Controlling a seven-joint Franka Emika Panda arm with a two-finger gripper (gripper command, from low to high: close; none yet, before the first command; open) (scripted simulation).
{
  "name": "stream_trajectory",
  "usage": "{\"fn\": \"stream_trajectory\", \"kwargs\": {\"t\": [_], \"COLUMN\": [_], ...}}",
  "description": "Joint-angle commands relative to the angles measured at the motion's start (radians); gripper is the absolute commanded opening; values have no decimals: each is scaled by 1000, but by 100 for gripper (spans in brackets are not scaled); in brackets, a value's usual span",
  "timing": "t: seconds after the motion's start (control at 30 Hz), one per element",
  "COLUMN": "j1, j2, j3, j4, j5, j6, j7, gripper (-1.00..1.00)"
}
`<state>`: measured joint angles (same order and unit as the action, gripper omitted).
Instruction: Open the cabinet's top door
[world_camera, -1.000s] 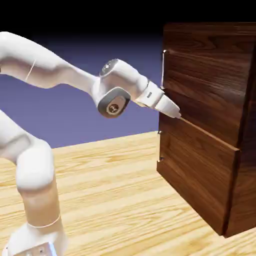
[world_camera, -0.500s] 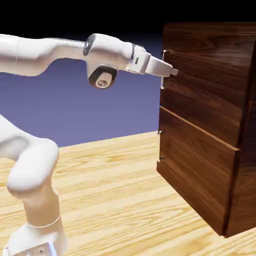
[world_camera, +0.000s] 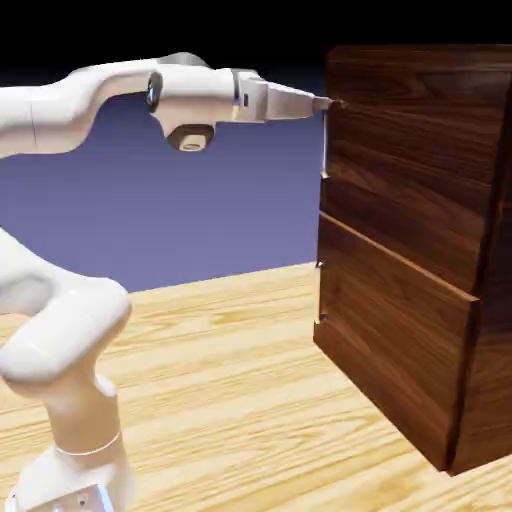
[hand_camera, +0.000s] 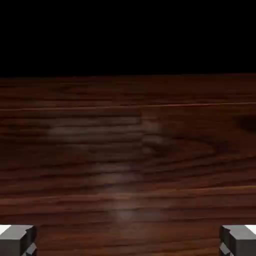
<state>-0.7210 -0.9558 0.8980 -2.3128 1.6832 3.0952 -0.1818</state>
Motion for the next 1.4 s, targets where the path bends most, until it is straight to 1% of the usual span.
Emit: {"fn": "stream_trajectory", "kwargs": {"t": [0.0, 0.5, 0.53, 0.7, 0.73, 0.77, 1.1, 1.37], "j1": [-19, -301, -301, -473, -473, -473, -137, 153], "j2": [-10, -158, -158, -152, -152, -152, -235, -305], "j3": [23, 368, 368, 434, 434, 434, 199, -37], "j4": [13, 204, 204, 327, 327, 327, -35, -317], "j5": [44, 690, 690, 701, 701, 701, 741, 631], "j6": [2, 24, 24, -13, -13, -13, -289, -489], "j7": [-24, -379, -379, -363, -363, -363, -476, -529], "gripper": [0, 0, 0, 0, -100, -100, -100, -100]}}
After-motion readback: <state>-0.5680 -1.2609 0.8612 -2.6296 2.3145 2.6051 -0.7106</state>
